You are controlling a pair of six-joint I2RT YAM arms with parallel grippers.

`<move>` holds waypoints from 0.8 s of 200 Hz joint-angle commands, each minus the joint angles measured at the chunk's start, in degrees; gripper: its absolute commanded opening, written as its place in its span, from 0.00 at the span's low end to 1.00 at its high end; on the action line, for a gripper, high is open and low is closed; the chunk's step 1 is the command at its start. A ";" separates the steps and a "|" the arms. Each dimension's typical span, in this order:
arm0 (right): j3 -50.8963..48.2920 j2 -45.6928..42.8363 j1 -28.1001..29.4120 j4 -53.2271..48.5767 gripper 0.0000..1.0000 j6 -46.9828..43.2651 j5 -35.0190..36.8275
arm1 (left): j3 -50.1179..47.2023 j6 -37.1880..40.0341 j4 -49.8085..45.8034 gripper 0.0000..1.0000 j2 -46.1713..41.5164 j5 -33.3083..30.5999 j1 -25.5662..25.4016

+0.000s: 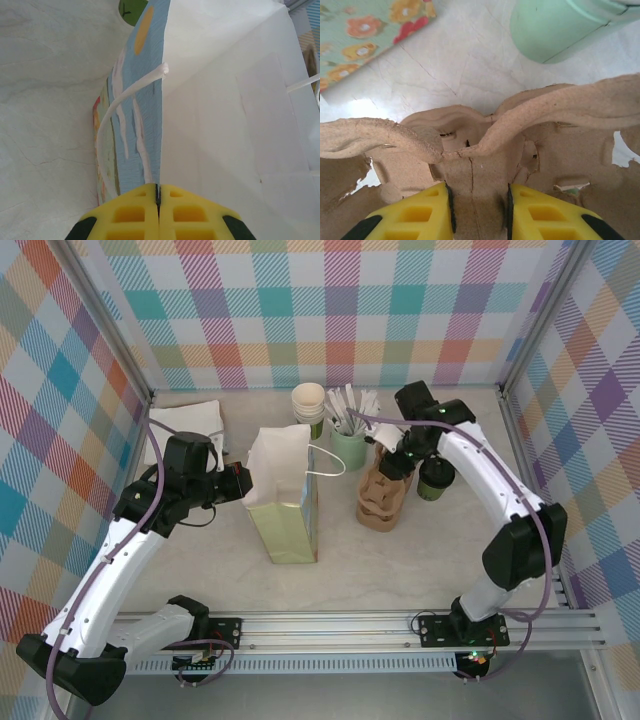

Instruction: Pack the takeout coffee

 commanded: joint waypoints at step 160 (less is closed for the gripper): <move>6.47 -14.55 0.58 14.90 0.28 24.85 -37.95 | -0.16 1.92 3.57 0.00 1.25 -0.82 -4.33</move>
